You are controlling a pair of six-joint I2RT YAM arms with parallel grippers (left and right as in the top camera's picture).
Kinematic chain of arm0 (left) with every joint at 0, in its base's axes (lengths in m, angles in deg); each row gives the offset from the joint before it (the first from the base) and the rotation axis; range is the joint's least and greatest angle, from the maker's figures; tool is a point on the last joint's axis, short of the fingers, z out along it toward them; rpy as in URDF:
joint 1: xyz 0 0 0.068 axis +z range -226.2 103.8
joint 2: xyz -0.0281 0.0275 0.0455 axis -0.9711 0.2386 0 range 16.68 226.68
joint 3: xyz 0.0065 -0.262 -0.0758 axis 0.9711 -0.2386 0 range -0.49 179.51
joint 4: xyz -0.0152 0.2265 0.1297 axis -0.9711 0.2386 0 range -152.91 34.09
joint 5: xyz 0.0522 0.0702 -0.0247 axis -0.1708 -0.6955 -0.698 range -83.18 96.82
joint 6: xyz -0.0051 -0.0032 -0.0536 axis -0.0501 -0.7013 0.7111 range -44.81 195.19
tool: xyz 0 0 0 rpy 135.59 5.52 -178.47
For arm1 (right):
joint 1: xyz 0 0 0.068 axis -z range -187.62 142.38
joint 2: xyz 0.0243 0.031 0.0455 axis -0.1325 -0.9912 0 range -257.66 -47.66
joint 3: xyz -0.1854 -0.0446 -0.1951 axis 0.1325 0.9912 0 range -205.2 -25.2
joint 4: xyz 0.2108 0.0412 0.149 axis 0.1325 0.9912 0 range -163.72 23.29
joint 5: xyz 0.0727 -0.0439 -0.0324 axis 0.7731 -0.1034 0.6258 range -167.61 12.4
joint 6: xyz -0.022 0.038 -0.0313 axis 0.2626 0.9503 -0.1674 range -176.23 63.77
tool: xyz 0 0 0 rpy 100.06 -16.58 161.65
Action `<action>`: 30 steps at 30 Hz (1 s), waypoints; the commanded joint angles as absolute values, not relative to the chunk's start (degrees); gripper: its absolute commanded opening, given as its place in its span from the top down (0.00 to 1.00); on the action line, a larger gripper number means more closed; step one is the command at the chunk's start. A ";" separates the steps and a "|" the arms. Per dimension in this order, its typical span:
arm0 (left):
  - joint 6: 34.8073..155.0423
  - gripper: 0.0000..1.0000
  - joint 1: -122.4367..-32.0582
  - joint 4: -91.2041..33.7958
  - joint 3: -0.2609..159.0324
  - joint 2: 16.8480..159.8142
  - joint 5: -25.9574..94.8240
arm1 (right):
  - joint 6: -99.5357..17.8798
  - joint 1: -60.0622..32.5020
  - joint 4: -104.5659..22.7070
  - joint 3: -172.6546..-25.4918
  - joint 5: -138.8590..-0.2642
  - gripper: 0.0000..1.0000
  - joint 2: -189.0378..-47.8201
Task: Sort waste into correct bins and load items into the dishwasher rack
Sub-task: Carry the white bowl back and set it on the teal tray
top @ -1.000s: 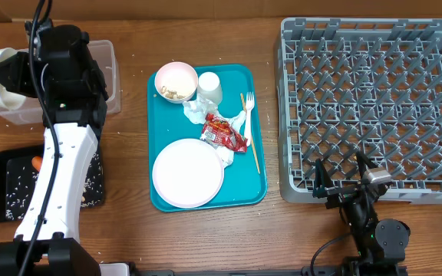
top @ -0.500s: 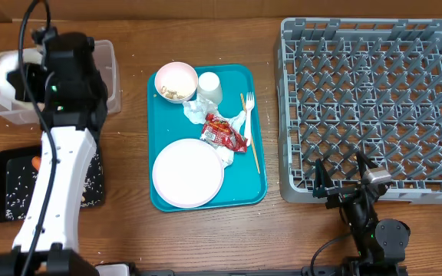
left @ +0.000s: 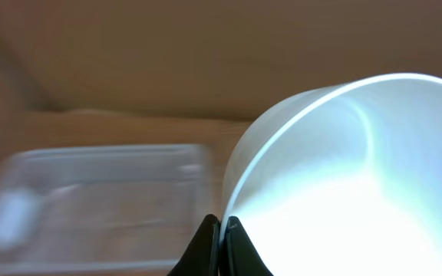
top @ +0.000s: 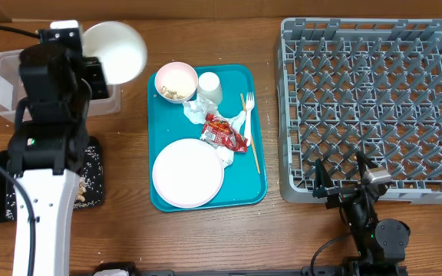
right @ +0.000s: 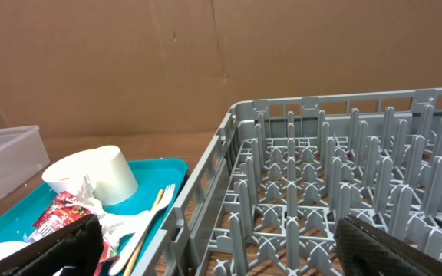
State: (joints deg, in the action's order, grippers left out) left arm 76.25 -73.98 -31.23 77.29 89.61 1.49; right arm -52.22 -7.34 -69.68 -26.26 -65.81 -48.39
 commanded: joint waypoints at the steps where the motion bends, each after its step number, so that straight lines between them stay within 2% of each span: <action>1: 87.99 0.96 -75.68 -28.78 78.36 91.73 28.66 | -52.63 -7.61 -69.99 -25.67 -65.97 0.00 -47.82; 9: 87.46 0.96 -80.01 -18.29 78.36 103.64 22.26 | -52.63 -7.61 -69.99 -25.67 -65.97 0.00 -47.82; 26: 87.66 0.96 -80.14 -15.16 78.36 118.99 16.55 | -52.63 -7.61 -69.99 -25.67 -65.97 0.00 -47.82; 30: 87.68 0.96 -80.14 -15.38 78.36 121.17 10.67 | -52.63 -7.61 -69.99 -25.67 -65.97 0.00 -47.82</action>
